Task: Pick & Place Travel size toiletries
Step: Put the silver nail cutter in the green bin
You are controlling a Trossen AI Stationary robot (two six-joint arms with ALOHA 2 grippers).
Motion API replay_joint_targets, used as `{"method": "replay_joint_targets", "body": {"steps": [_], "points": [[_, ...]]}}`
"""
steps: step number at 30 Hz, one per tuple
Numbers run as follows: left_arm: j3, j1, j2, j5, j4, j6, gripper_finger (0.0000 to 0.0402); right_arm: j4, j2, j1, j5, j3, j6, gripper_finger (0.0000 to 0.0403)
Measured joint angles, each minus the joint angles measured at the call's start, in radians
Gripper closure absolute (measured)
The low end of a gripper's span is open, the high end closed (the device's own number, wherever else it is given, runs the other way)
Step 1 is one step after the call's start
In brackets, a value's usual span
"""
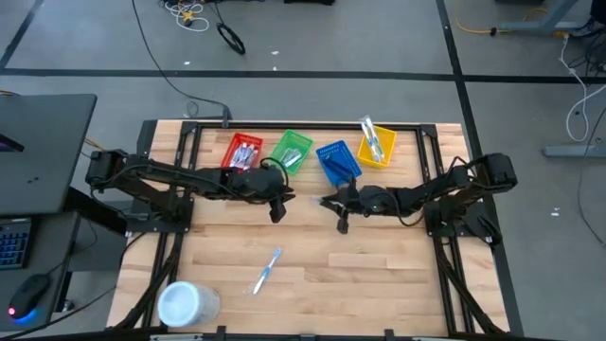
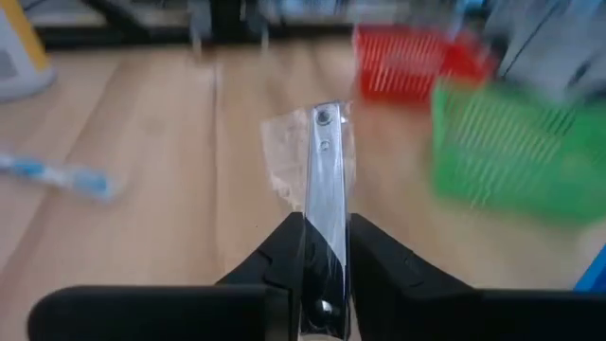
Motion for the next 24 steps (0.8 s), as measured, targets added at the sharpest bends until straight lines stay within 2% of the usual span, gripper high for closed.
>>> {"method": "replay_joint_targets", "body": {"steps": [2,4,8,13,18,24], "points": [[0.0,0.0,0.0,-0.005,0.003,-0.022,0.0299,0.072,-0.001,0.02,0.055,0.0,-0.061,0.0339],[0.0,0.0,0.0,0.001,0.015,-0.032,0.0299,0.117,-0.001,0.026,0.066,0.0,-0.091,0.0339],[0.0,0.0,0.0,0.042,0.017,-0.011,0.0299,0.188,-0.002,0.027,0.074,0.006,-0.045,0.0339],[0.0,0.0,0.0,0.052,0.061,0.01,0.0299,0.177,-0.002,0.027,0.11,0.068,-0.104,0.0339],[0.0,0.0,0.0,0.075,0.1,0.005,0.0295,0.075,-0.002,0.027,0.186,0.132,-0.181,0.0339],[0.0,0.014,0.0,0.068,0.099,0.011,0.0259,0.021,-0.002,0.028,0.239,0.158,-0.226,0.0339]]}}
